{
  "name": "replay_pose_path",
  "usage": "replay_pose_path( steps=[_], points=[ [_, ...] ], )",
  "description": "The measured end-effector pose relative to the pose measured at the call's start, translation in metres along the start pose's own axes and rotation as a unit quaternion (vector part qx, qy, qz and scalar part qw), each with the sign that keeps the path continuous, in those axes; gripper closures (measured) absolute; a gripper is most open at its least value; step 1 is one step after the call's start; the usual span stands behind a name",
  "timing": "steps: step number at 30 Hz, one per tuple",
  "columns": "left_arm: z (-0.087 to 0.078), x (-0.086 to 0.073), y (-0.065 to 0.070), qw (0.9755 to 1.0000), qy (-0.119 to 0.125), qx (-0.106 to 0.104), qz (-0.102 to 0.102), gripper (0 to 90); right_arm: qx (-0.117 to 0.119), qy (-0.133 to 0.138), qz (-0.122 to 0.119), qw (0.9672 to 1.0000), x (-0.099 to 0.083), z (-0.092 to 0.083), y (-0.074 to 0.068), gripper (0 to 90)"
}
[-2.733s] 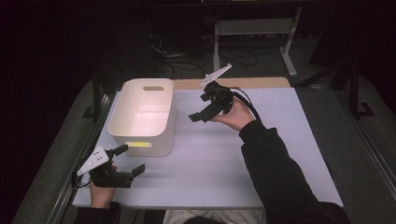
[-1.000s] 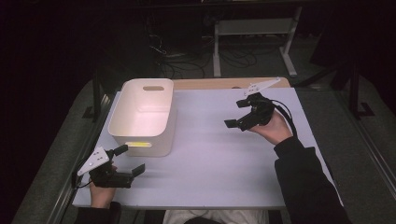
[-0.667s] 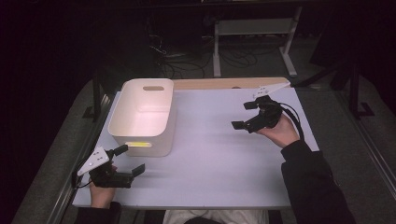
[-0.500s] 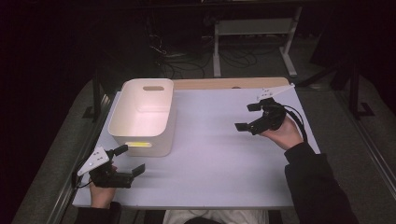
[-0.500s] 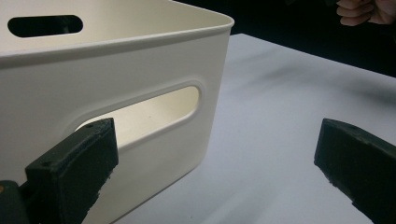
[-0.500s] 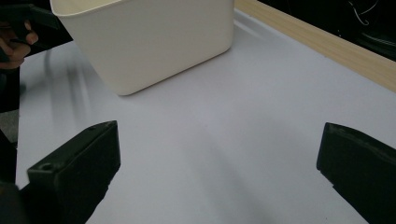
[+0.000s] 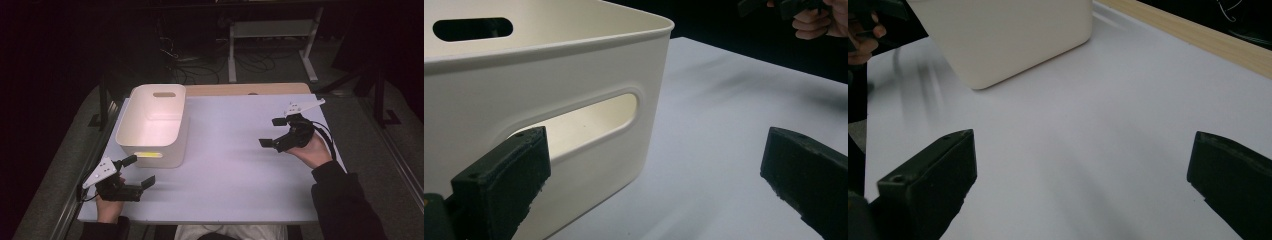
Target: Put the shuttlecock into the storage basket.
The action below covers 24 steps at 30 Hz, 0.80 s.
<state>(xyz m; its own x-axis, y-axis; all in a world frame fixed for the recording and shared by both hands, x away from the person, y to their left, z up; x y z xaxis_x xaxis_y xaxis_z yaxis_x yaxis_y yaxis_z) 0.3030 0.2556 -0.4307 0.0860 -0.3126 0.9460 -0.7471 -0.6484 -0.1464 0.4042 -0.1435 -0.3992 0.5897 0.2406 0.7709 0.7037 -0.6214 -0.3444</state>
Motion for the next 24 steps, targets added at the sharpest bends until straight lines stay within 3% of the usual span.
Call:
replay_pose_path(
  steps=[24],
  points=[
    [0.000,0.000,0.000,1.0000,0.000,0.002,0.001,0.0,-0.026,0.025,0.017,0.9992,-0.039,-0.026,0.016,0.0]
  ],
)
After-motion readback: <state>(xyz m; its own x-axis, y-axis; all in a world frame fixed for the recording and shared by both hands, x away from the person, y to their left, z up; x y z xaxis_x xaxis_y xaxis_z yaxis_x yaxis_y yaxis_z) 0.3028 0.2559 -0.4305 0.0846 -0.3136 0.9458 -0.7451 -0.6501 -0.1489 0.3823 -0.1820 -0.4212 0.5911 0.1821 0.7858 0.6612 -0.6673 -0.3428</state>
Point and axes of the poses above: each handheld gripper's, and its own axes: z roughly forward along the jaws, x roughly out of its top, y roughly to its right, the point moved 8 cm from there along z, roughly forward along the jaws, and after that the axes turned 13 degrees about z, right-handed, at the moved point
